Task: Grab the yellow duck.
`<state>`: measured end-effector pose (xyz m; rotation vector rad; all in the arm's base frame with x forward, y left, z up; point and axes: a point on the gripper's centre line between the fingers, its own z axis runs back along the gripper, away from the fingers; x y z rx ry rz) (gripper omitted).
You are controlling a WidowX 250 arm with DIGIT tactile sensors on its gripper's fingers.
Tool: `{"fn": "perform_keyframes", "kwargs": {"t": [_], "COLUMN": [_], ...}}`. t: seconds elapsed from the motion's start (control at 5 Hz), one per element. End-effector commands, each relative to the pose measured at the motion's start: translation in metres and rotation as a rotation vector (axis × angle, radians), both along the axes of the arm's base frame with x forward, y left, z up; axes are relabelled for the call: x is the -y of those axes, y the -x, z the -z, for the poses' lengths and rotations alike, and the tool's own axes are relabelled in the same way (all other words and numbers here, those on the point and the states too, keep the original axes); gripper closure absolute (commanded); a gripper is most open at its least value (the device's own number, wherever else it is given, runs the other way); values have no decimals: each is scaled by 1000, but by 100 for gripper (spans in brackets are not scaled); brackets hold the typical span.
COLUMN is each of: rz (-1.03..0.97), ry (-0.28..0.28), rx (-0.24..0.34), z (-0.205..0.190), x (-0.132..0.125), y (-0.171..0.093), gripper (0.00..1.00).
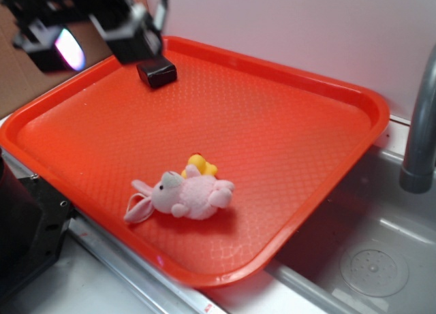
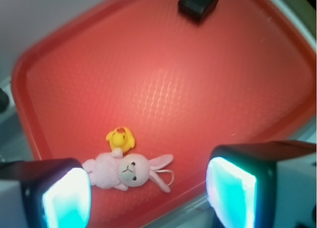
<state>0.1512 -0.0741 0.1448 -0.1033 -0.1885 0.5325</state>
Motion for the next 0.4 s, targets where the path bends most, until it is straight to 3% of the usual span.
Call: {"fn": "perform_keyframes", "kwargs": {"t": [0.0,0.2], "rz": [12,29], "ry": [-67,-118], "rx": [-18,-55], "z": [56,87], "x": [15,17], "y": [-26,-39], "gripper": [0,0]}}
